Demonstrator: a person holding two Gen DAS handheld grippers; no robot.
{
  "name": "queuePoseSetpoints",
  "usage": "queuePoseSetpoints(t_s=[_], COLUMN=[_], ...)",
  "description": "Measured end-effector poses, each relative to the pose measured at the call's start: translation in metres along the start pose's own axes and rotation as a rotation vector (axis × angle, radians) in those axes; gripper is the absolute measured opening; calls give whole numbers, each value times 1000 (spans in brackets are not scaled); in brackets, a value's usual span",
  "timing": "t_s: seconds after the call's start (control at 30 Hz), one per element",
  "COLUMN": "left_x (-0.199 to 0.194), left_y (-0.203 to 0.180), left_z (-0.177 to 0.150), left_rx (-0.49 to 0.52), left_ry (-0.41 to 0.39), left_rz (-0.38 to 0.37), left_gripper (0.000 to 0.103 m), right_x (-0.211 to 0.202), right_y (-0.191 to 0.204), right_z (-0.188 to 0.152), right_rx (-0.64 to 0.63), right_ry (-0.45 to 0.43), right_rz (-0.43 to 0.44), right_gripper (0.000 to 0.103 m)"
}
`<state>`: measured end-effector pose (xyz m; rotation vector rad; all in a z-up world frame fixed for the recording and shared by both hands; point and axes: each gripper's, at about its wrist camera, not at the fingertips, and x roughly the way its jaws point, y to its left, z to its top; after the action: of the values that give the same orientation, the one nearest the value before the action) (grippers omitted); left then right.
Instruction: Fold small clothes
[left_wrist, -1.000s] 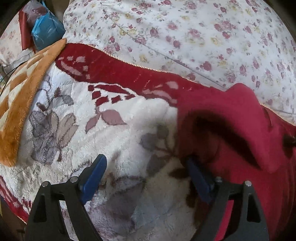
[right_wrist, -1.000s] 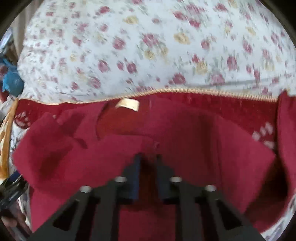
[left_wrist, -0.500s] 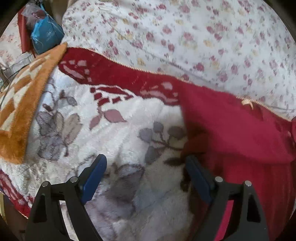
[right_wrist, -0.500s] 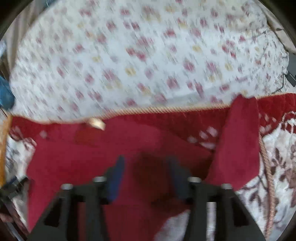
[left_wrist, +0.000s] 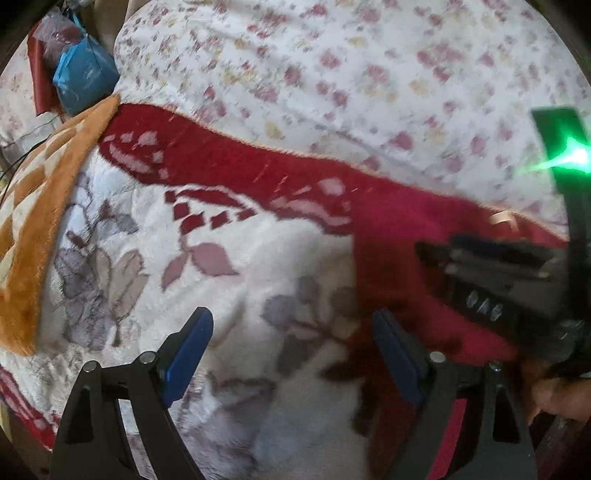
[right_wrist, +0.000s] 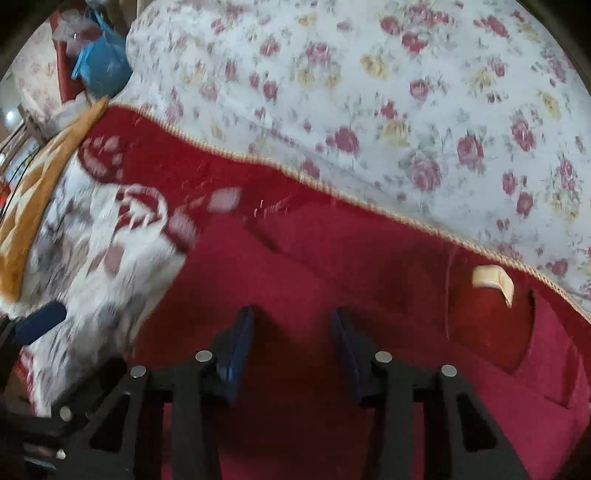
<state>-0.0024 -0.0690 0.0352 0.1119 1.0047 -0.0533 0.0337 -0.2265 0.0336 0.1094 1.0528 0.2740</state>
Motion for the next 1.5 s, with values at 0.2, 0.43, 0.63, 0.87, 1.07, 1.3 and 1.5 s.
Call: queuePoseSetpoints(t_s=[0.2,0.43,0.63,0.87,1.07,1.3,1.5], left_x=[5,-8,-27,-38,-33,4,2], left_y=[8,5,-8,-20,-33,-43,-37], left_z=[-7,-11,-15,-13,-11,-14,-16], left_rx=[-15,-15,13,9,7,41,-15], left_ry=[29,-1,-59,-89,-78,41,35], left_rz=[18,22,8,-49,-160,-135,-149], left_gripper=[88,88,88,88,88,92,94], right_x=[-41,-76,-115,-134,-142,-120,-133], right_y=[-14,-46,-54,-85,-117,-158,-158], right_z=[-9,-75,-91,-100,-103,-114,-117], right_rx=[10,9,45,129,193,306,303], right_ry=[11,12,-9,-27,-44,-6,-9], right_rz=[-13,-132,-175,-242,-315,-315,-295], right_gripper=[49,61,69,71,71,71,71])
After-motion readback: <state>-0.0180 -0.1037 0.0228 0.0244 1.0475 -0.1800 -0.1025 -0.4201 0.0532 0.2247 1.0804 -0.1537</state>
